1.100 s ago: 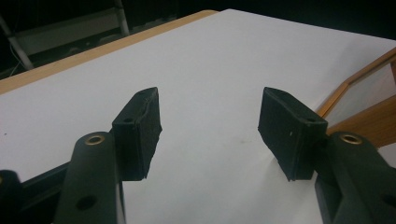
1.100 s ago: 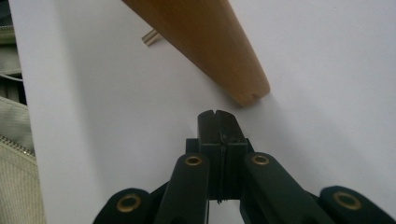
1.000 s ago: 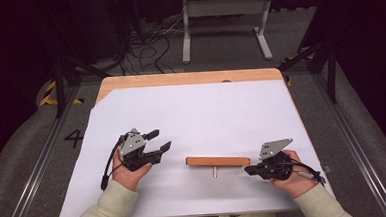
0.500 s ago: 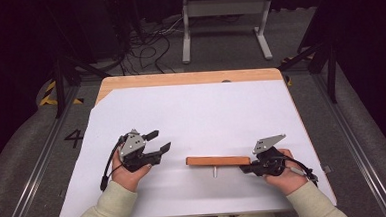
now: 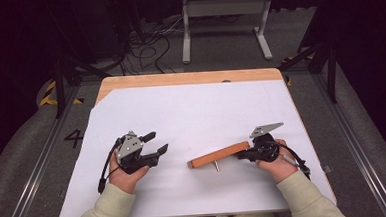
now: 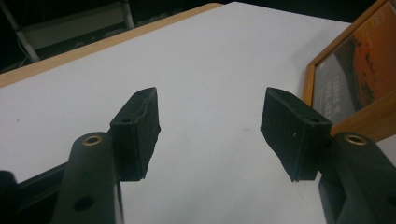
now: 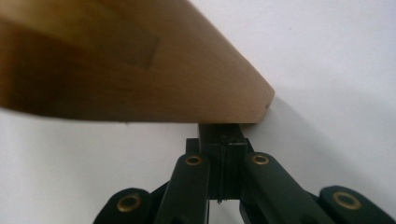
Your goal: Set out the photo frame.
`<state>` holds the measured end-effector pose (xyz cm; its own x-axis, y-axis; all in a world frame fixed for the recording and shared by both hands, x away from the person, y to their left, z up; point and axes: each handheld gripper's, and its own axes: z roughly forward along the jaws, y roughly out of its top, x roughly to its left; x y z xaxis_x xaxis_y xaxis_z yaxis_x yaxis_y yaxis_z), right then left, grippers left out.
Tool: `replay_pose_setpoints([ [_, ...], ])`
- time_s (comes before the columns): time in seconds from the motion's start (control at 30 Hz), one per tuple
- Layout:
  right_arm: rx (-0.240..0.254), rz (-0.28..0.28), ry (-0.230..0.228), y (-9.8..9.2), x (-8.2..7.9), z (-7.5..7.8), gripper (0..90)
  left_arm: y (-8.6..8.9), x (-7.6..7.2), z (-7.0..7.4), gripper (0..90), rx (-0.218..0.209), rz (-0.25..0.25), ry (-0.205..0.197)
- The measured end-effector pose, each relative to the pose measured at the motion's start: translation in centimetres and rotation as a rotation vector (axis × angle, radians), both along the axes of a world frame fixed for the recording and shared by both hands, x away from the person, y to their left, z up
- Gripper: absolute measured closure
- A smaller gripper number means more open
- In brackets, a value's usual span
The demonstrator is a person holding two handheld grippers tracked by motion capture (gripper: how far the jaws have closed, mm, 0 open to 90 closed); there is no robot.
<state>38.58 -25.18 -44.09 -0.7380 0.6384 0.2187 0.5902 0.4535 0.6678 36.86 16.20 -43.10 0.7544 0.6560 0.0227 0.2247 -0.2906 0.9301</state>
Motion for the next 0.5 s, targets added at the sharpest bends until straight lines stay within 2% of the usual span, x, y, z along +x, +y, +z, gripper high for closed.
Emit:
replay_pose_setpoints([
  [0.17, 0.030, -0.034, 0.003, 0.4, 1.1, -0.2, 90.0, 0.1, -0.1, -0.1, 37.5, 0.003, -0.001, 0.009],
  [0.2, 0.040, -0.041, 0.017, 0.5, 1.8, -0.3, 90.0, 0.2, -0.1, -0.1, 37.5, 0.008, -0.001, 0.009],
  [0.43, 0.065, -0.080, 0.021, 1.3, 3.3, -0.3, 90.0, 0.3, -0.2, -0.2, 37.2, 0.018, 0.003, 0.012],
  [0.5, 0.052, -0.089, 0.014, 1.5, 4.0, -0.3, 90.0, 0.4, -0.1, -0.3, 37.0, 0.027, 0.007, 0.019],
])
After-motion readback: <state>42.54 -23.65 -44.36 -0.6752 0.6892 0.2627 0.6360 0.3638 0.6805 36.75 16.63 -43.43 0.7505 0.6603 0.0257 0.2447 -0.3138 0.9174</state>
